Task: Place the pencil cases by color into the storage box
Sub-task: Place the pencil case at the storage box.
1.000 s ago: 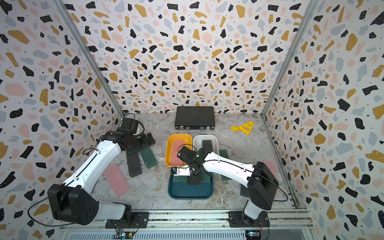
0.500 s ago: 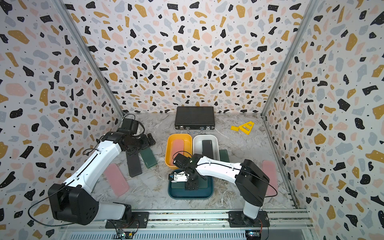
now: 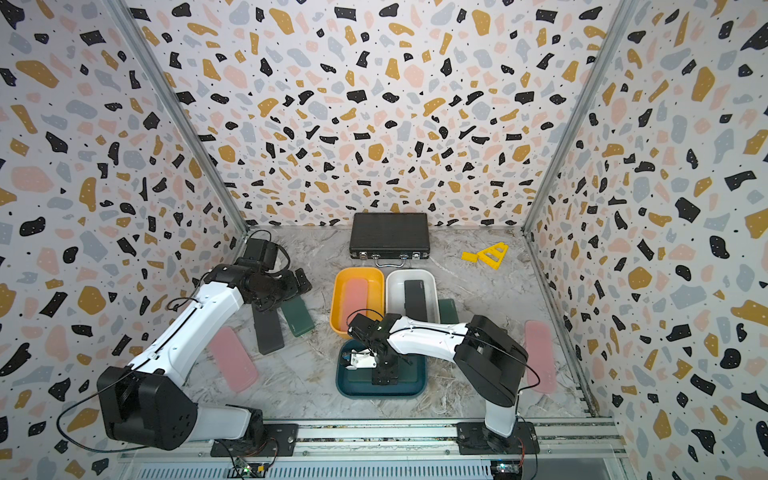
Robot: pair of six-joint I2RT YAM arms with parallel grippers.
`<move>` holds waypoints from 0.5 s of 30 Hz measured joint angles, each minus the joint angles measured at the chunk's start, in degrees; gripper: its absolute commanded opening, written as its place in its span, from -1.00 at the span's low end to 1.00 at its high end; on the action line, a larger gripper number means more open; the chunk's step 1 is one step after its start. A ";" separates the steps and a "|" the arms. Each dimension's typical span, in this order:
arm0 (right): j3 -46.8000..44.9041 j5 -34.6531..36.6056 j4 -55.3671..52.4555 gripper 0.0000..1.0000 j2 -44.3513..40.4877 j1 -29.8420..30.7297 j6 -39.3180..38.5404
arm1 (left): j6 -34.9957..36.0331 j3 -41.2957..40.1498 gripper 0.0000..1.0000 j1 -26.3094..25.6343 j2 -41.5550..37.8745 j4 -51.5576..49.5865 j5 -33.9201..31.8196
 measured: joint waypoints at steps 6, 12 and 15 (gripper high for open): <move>-0.20 -0.20 1.36 0.15 0.39 0.00 0.22 | 0.00 -0.31 1.00 0.00 0.02 0.17 0.00; -0.46 -0.13 1.81 0.28 0.50 -0.22 0.63 | 0.00 -0.55 1.00 0.00 0.04 0.35 0.00; -0.57 -0.02 1.95 0.41 0.48 -0.44 0.81 | 0.00 -0.59 1.00 0.00 0.04 0.48 0.02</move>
